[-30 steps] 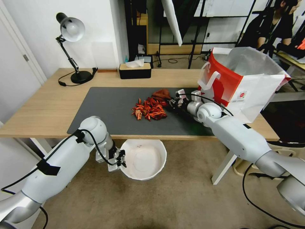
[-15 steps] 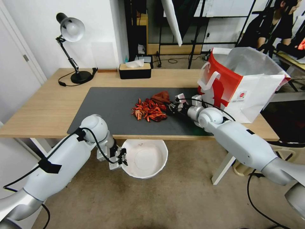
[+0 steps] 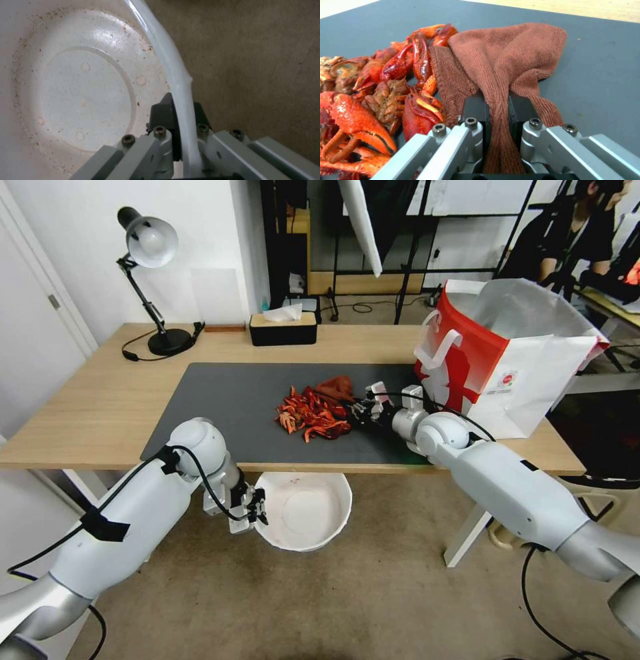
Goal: Sweep shrimp from table into container with towel, then put container into takeout bag.
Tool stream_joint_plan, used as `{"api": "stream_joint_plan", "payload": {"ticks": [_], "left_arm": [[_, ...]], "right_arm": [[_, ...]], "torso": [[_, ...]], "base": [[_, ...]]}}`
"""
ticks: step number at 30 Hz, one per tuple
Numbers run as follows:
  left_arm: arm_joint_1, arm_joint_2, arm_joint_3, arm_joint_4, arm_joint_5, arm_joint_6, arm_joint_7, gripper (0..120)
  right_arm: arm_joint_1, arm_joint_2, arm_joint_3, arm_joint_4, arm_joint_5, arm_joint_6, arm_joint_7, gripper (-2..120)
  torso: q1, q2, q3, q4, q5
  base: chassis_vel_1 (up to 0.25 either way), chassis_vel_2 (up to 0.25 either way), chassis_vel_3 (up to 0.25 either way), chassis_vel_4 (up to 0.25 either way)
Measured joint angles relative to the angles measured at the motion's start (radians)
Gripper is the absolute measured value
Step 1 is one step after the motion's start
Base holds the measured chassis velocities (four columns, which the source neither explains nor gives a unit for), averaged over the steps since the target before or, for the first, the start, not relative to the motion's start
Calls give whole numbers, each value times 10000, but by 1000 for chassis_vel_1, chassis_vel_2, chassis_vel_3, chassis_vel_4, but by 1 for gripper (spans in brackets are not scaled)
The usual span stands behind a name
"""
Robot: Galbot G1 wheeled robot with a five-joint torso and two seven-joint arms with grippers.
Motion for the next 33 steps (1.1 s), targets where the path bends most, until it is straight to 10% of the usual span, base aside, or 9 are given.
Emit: {"api": "stream_joint_plan", "payload": {"ticks": [33], "left_arm": [[-451,-204,259,285,-110,0,0,0]], "right_arm": [[-1124,-703,180,1931,123,-176,356,7]], "torso": [[0,0,1,-1,0]], "base": [[0,0,0,0]]}}
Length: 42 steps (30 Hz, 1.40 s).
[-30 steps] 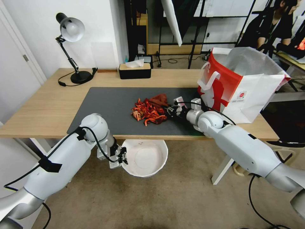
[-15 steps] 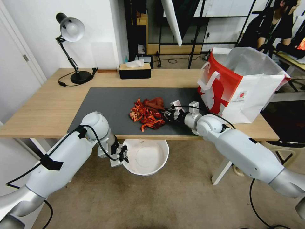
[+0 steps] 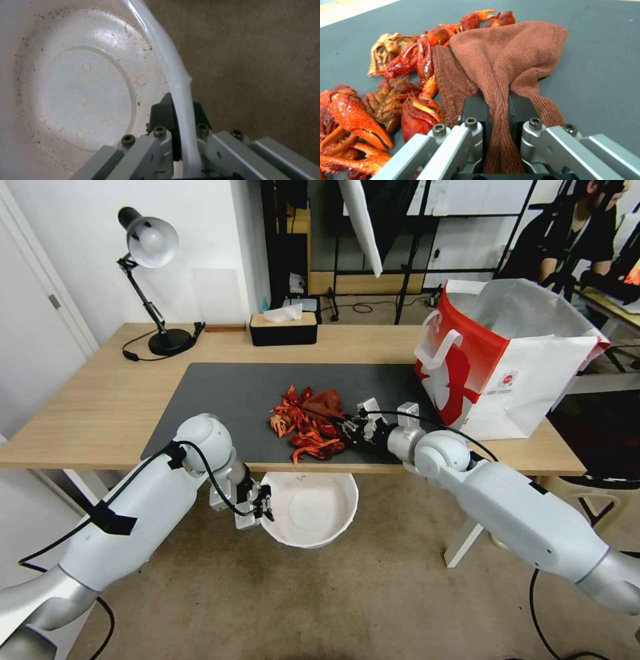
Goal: Sweep shrimp from table into container with towel, then put container into takeout bag.
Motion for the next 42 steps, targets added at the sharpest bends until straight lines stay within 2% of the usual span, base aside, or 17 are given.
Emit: {"api": "stream_joint_plan", "payload": {"ticks": [14,32,42], "left_arm": [[-54,-164,10,152,24,0,0,0],[-78,-52,-81,175,10,0,0,0],[-35,-42,-183,205,-14,0,0,0]], "right_arm": [[-411,-289,4,851,64,-50,116,7],[-794,-683,-34,1987,167,-122,390,7],[-1345,-1191,89,2914,141,-138,337,7]], "torso": [[0,0,1,0,0],[0,0,0,1,-1],[0,0,-1,1,-1]], "base": [[0,0,0,0],[0,0,0,0],[0,0,0,0]]}}
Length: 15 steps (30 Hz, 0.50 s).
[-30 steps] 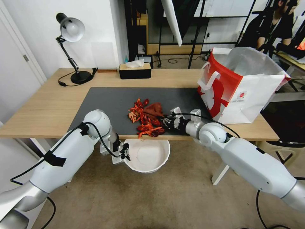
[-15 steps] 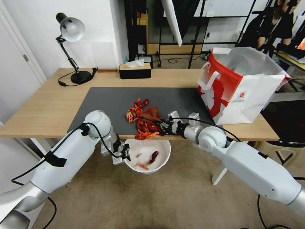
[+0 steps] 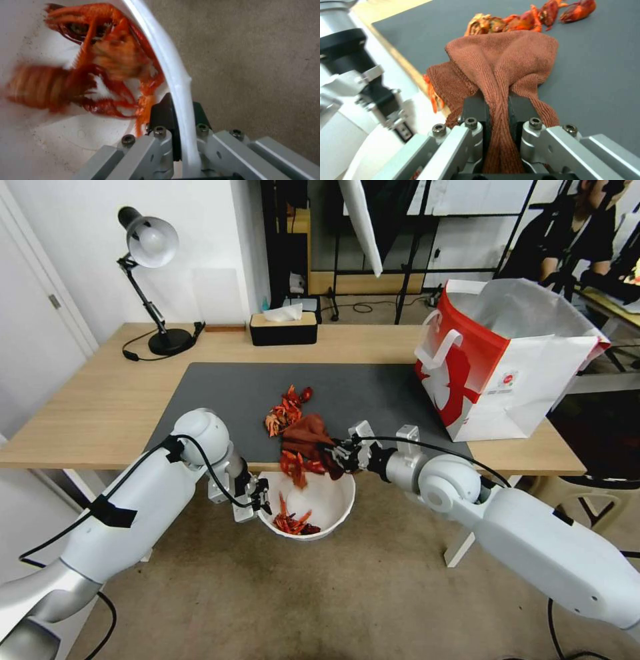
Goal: Sweep shrimp from table into container with towel, then put container into takeout bag.
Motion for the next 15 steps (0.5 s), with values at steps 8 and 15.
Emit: {"api": "stream_joint_plan", "payload": {"ticks": [8,15], "left_arm": [[73,-10,-43,-15,11,0,0,0],[210,-20,-140,-75,47,0,0,0]], "right_arm": [[-627,-378,453,599,-113,0,-431,7],[-1029,-615,796,1048,-160,-75,-871,7]], "torso": [[0,0,0,-2,0],[0,1,0,-1,0]], "base": [[0,0,0,0],[0,0,0,0]]}}
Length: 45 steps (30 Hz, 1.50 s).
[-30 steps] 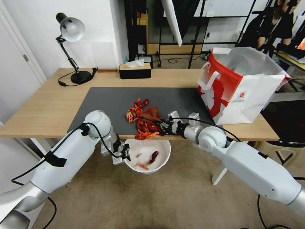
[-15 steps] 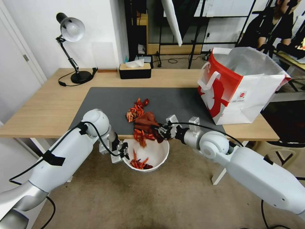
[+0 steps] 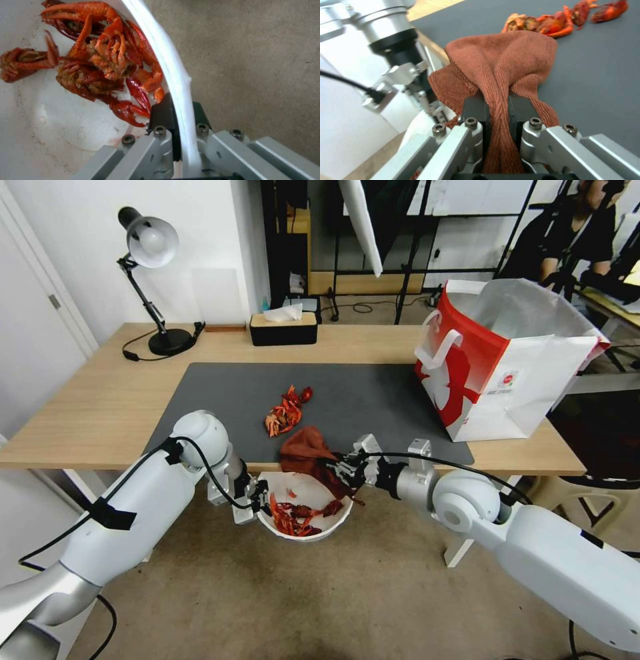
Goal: Sweep shrimp from table into container with towel, then put container into takeout bag.
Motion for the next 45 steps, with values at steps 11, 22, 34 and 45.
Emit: {"api": "stream_joint_plan", "payload": {"ticks": [11,22,34,45], "left_arm": [[306,144,-236,-211,29,0,0,0],[509,177,-389,-236,62,0,0,0],[517,495,-471,-107,-61,0,0,0],[400,780,-499,25,-268,0,-3,0]], "right_arm": [[-448,-49,598,-79,-158,562,-1407,7],[251,749,915,-951,1162,1901,-1259,7],[2112,1765,229,-2700,2122,2085,-497,7],[4355,2995,-693,-5307,2234,2115,-297,7]], "torso": [[-1,1,0,1,0],[0,1,2,0,0],[0,-1,2,2,1],[1,-1,3,1,-2]], "base": [[0,0,0,0],[0,0,0,0],[0,0,0,0],[0,0,0,0]]}}
